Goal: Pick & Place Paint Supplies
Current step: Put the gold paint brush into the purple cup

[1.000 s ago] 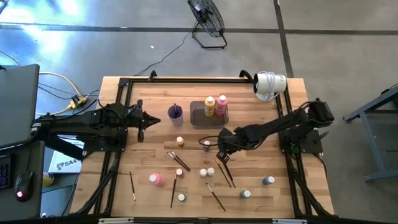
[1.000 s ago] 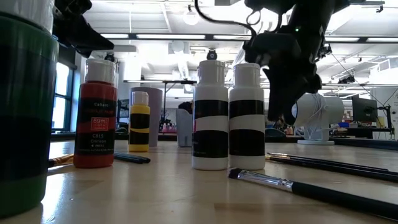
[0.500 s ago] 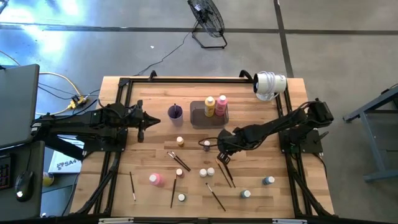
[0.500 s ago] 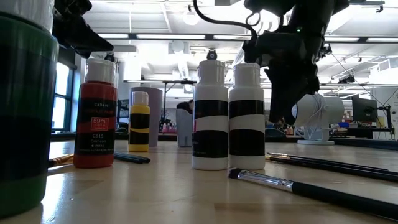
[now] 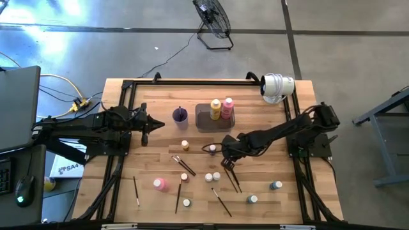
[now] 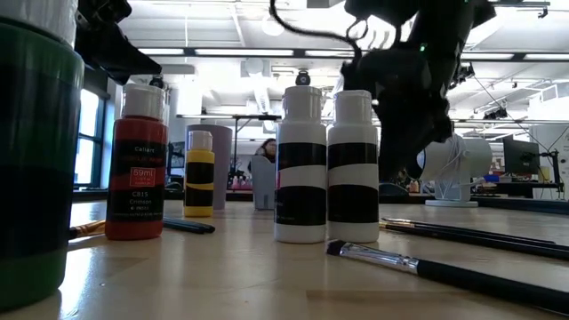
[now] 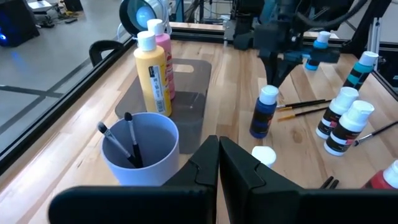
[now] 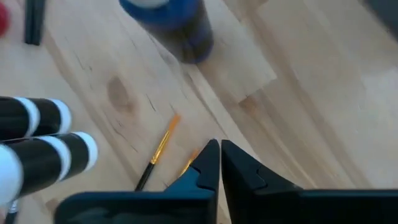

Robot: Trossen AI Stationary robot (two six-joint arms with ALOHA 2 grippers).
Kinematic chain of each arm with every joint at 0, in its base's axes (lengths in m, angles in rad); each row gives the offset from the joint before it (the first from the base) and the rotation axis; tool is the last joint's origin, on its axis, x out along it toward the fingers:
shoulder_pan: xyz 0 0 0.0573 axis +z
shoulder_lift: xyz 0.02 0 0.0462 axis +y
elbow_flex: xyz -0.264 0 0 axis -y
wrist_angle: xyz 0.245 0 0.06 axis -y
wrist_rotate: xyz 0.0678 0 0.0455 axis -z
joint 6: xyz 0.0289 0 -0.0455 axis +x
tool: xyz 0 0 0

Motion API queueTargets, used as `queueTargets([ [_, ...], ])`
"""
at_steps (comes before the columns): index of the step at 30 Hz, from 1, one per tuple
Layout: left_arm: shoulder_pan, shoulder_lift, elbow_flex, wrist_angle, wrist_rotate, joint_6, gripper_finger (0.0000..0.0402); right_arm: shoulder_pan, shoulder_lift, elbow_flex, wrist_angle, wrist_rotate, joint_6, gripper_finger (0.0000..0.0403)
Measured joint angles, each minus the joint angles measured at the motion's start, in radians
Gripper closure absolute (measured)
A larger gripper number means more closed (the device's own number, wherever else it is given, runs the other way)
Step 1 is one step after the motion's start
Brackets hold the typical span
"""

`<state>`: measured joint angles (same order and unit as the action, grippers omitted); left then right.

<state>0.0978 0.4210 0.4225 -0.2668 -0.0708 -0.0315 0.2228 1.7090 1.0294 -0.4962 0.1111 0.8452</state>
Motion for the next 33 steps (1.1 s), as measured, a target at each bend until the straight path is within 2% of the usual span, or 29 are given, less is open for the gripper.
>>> queueTargets([
  [4, 0.000, 0.000, 0.000, -0.010, 0.003, 0.000, 0.0394, 0.000, 0.061, 0.000, 0.012, -0.049, 0.000, 0.0345],
  [8, 0.000, 0.000, 0.000, -0.022, 0.005, -0.003, 0.0394, 0.000, 0.081, 0.000, 0.017, -0.052, 0.014, 0.0287],
  [12, 0.000, 0.000, 0.000, -0.023, 0.007, -0.003, 0.0394, -0.002, 0.082, 0.000, 0.029, -0.027, 0.043, 0.0258],
  [21, 0.000, 0.000, 0.000, -0.023, 0.008, -0.003, 0.0394, -0.002, 0.082, 0.000, 0.029, 0.022, 0.073, 0.0273],
  [28, 0.000, 0.000, 0.000, -0.023, 0.008, -0.003, 0.0394, -0.002, 0.114, 0.000, 0.040, 0.007, 0.079, 0.0297],
  [33, 0.000, 0.000, 0.000, -0.024, 0.008, -0.003, 0.0394, -0.002, 0.139, 0.004, 0.058, -0.009, 0.082, 0.0298],
])
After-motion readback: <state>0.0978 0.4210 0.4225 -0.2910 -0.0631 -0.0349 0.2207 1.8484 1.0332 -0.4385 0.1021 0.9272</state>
